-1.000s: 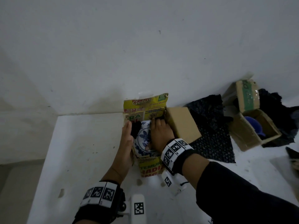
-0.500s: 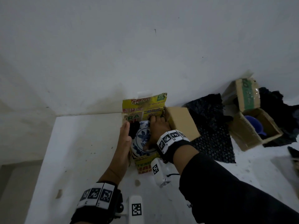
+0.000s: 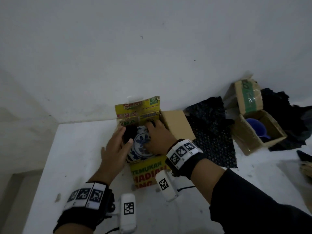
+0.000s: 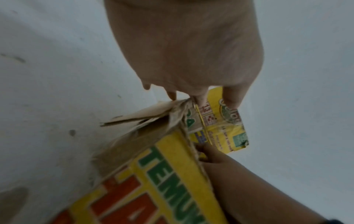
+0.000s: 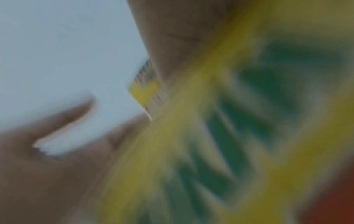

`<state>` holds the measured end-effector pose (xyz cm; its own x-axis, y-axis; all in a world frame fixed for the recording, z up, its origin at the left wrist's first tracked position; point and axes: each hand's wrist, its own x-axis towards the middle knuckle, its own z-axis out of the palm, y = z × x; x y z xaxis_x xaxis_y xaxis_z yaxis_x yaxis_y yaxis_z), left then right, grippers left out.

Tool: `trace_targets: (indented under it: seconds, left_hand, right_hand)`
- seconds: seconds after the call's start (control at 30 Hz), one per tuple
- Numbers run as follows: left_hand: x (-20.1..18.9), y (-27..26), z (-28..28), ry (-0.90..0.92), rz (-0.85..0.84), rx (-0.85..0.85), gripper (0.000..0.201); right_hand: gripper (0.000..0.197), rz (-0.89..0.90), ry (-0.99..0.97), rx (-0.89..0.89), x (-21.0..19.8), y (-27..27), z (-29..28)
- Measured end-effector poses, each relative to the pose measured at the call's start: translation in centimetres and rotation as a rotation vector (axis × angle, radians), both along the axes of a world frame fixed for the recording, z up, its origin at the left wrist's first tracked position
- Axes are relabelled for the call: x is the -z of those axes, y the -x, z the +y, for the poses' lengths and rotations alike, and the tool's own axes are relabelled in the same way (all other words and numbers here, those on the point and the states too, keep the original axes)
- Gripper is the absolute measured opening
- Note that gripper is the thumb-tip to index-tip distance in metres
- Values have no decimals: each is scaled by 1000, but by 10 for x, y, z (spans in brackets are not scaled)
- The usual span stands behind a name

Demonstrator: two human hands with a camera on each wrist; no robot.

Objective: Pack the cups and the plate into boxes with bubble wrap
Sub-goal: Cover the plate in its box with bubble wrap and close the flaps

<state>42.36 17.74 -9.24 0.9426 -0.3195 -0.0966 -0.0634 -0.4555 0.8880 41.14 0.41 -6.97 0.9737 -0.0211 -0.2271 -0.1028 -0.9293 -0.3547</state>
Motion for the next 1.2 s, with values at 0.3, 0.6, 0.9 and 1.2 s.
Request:
trace_targets:
  seconds: [0.3, 0.6, 0.9, 1.2]
  left_hand:
    - [-52, 39, -104, -50, -500, 54, 43]
    - [-28, 52, -256, -287, -357, 486, 55]
    - [9, 39, -294, -604, -298, 591, 70]
    - [-15, 35, -307, -626, -571, 398, 62]
  right_hand:
    - [40, -450, -64, 159, -31, 69, -120]
    - [68, -93, -86, 277, 41, 73, -229]
    - [37, -108, -52, 254, 76, 72, -248]
    - [21, -475, -344, 294, 5, 90, -238]
